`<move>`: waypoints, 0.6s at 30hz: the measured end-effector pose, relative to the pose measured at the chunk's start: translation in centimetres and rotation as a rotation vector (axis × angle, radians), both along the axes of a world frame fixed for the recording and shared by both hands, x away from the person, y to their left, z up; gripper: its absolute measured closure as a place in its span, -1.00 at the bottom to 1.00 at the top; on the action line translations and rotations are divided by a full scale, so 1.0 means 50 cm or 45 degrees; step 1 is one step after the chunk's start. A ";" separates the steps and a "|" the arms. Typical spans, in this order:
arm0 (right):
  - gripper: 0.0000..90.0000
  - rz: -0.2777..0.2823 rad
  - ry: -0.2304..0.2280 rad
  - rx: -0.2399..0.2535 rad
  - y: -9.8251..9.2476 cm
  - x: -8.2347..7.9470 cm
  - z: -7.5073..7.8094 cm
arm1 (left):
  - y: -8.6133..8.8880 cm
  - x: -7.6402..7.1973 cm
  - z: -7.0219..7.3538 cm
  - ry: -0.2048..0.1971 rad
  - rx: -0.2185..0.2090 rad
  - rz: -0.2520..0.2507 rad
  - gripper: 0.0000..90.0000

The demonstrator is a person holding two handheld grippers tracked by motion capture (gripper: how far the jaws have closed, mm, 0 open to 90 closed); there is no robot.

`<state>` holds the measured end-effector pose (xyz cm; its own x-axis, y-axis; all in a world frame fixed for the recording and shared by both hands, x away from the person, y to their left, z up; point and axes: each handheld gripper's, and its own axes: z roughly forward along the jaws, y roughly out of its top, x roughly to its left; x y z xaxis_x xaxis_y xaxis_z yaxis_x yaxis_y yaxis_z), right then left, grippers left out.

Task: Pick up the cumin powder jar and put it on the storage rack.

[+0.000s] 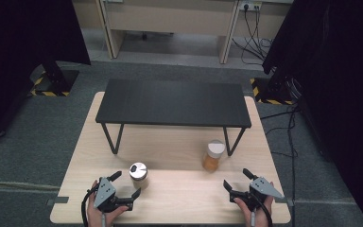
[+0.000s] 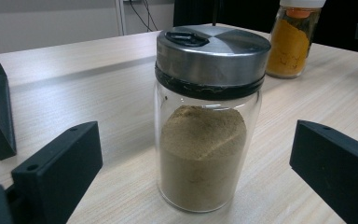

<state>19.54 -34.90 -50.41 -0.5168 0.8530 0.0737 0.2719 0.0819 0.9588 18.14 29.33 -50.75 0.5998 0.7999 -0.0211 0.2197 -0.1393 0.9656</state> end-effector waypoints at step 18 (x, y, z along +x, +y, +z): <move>-0.91 0.009 0.005 -0.013 0.001 0.002 0.003 | 0.004 0.008 0.004 0.020 0.005 -0.031 -0.97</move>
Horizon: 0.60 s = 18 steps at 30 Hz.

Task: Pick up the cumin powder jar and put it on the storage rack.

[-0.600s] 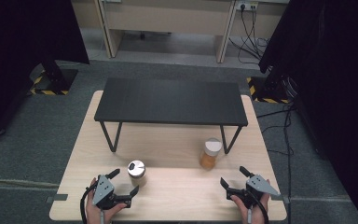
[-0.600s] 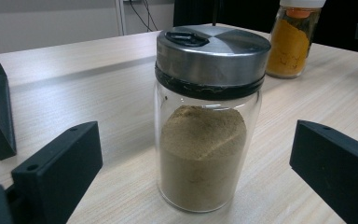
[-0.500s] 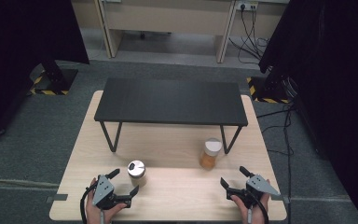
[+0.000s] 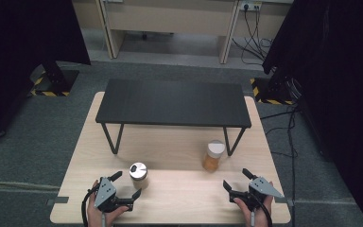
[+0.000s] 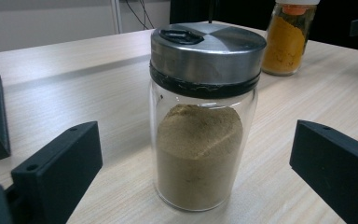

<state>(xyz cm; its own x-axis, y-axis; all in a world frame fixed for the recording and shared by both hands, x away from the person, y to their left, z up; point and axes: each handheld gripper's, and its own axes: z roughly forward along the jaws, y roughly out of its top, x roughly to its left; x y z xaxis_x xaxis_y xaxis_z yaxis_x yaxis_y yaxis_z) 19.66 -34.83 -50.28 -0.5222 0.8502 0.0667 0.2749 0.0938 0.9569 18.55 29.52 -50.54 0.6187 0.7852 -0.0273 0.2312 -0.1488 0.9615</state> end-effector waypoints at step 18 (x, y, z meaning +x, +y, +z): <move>-0.91 0.001 -0.001 -0.009 0.002 0.000 0.001 | -0.032 0.042 0.019 0.052 0.055 -0.040 -0.92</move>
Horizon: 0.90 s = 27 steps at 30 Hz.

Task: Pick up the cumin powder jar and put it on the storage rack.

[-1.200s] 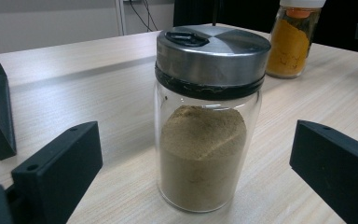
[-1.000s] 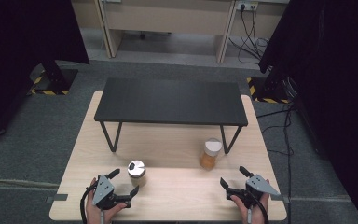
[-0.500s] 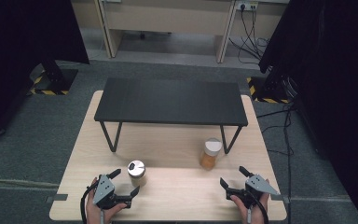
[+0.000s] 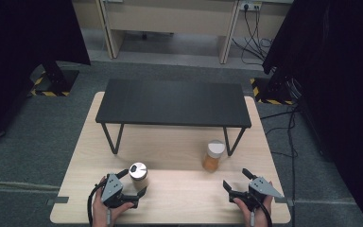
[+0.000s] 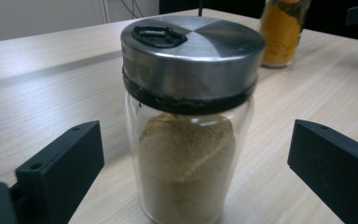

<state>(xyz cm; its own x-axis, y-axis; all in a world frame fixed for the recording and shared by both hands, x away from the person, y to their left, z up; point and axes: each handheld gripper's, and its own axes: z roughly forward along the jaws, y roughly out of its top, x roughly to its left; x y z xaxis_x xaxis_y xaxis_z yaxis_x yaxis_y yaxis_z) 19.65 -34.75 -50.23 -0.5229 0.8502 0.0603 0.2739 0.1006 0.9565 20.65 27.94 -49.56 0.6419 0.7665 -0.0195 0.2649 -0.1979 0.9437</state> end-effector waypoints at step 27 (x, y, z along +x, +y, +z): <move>-0.88 0.012 0.007 -0.017 0.002 0.003 0.004 | -0.019 0.021 0.000 -0.003 0.022 0.010 -0.34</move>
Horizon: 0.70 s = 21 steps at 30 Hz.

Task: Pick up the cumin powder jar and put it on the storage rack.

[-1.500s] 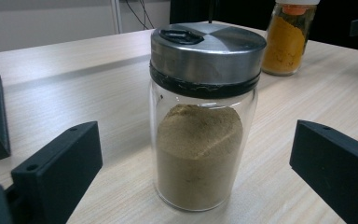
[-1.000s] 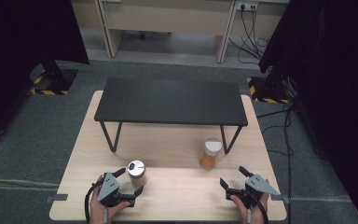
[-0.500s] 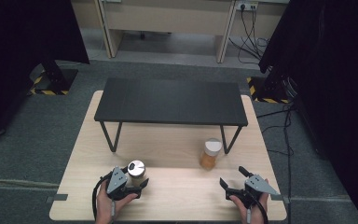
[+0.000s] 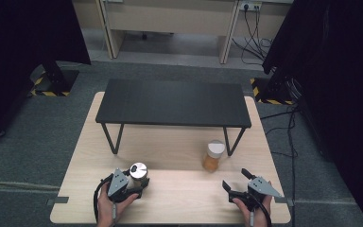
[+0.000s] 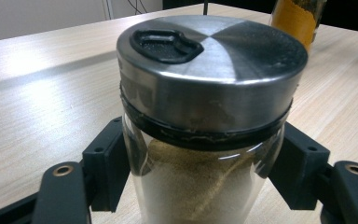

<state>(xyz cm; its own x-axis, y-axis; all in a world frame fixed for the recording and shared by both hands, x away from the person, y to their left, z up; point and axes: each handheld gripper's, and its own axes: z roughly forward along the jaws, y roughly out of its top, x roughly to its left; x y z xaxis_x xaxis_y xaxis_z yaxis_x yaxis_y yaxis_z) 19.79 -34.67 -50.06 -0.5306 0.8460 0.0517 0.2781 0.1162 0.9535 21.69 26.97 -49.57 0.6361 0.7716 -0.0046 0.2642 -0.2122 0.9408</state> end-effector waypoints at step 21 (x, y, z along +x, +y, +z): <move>-0.87 0.005 0.000 -0.004 0.000 0.001 0.001 | 0.002 -0.001 0.000 0.018 -0.039 0.014 -0.34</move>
<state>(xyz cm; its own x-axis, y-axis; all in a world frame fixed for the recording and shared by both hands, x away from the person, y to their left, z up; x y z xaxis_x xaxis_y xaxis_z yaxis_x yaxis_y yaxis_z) 19.85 -34.67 -50.03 -0.5337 0.8442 0.0494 0.2779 0.1200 0.9531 21.66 27.08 -49.55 0.6271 0.7780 -0.0376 0.2797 -0.1799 0.9431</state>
